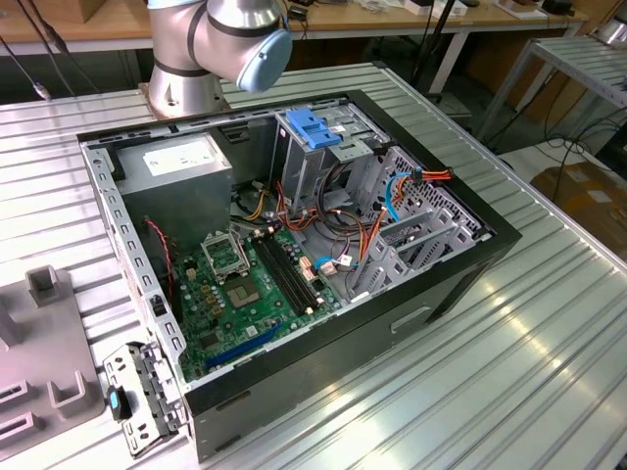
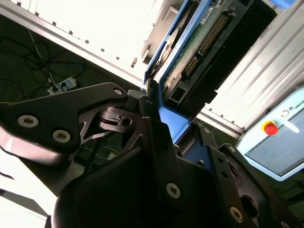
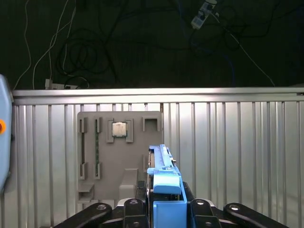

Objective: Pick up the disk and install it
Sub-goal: 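Pick up the disk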

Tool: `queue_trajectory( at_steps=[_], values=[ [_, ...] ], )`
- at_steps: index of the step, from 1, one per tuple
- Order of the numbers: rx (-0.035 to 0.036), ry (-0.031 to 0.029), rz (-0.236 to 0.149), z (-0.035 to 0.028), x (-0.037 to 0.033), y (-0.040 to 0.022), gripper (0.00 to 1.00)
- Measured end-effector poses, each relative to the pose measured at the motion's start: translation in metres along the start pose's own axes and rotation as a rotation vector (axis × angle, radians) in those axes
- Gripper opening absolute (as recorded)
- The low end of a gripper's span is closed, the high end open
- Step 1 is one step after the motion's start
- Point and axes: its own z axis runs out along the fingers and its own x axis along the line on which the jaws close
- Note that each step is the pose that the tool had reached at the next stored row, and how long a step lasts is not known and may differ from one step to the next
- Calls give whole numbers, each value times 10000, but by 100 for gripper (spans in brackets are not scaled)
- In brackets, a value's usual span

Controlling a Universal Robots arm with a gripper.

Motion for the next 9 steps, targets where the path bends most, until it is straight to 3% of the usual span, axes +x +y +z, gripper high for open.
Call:
queue_trajectory(
  at_steps=[3, 9],
  values=[
    [0, 0, 1, -1, -2, -87, 37],
    [1, -1, 0, -2, -4, -176, 37]
  ],
)
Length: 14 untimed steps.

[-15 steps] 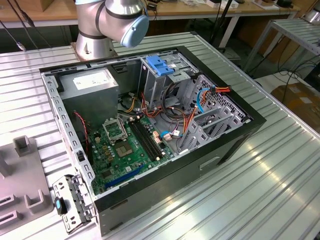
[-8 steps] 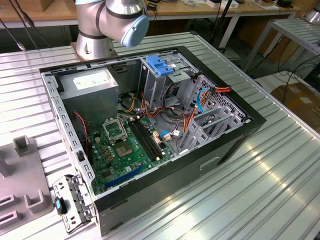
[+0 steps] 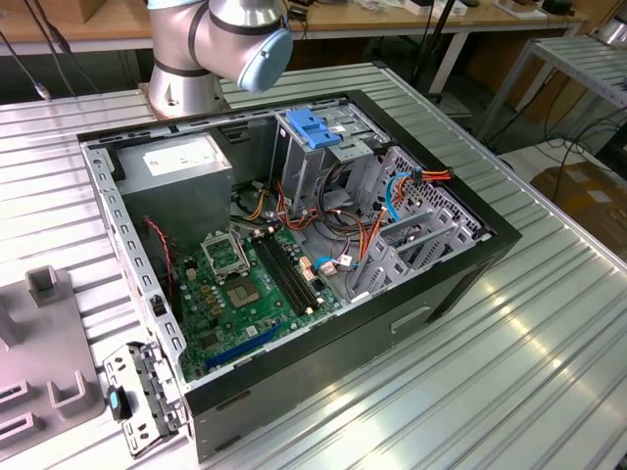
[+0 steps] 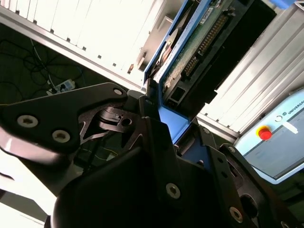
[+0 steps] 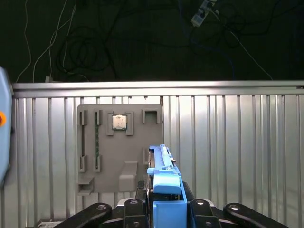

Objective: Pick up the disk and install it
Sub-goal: 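Pick up the disk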

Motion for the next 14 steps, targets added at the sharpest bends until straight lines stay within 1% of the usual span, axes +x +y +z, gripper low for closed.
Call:
queue_trajectory(
  at_steps=[3, 4, 7, 9, 14],
  values=[
    [-1, 1, 0, -1, -1, -56, 37],
    [-1, 0, 0, -2, -2, -95, 37],
    [0, 0, 0, -2, -3, -146, 37],
    [0, 0, 1, -2, -4, -159, 37],
    [-1, 1, 0, -3, -4, -162, 37]
  ],
)
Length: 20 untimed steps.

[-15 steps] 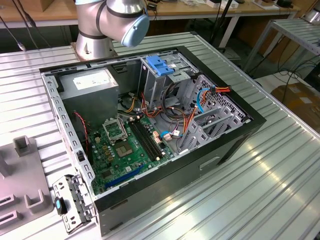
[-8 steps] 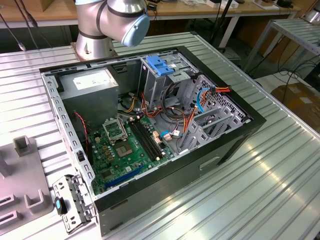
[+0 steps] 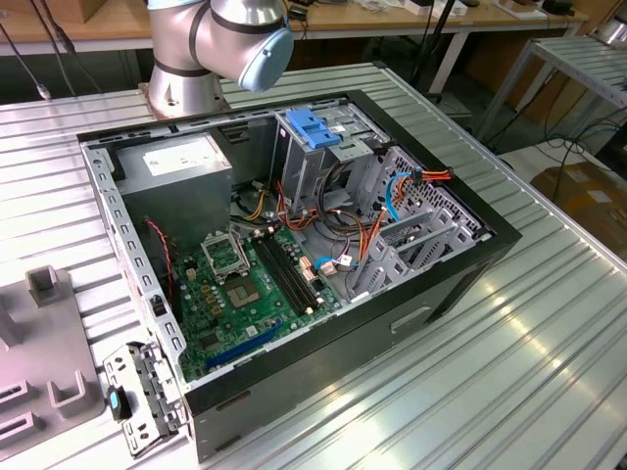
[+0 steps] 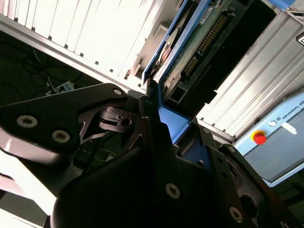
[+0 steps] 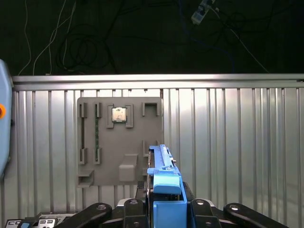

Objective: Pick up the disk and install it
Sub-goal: 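Pick up the disk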

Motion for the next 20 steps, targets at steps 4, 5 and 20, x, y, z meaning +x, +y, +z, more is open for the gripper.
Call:
queue_trajectory(
  at_steps=[4, 5, 20],
  values=[
    [-1, 1, 0, -1, 0, -1, 37],
    [0, 0, 0, -2, 0, -1, 37],
    [-9, -1, 0, -36, 32, -97, 37]
  ],
)
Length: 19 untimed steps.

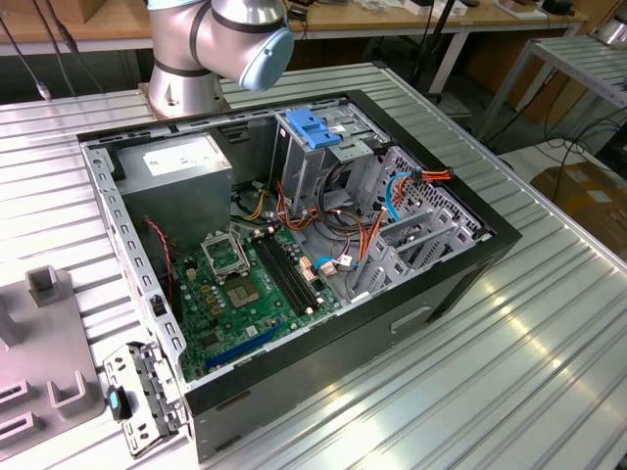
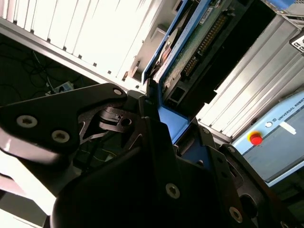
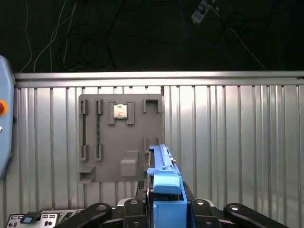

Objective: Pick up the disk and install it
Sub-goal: 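Pick up the disk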

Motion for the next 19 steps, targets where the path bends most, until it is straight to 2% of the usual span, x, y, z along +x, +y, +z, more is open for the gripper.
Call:
queue_trajectory(
  at_steps=[9, 11, 15, 16, 19],
  values=[
    [-1, 0, 0, -4, 109, -98, 37],
    [0, 0, -1, -5, 140, -162, 37],
    [0, 0, 0, -7, 154, -291, 37],
    [0, 0, 1, -8, 157, -340, 37],
    [0, 0, 0, -9, 167, -424, 37]
  ],
)
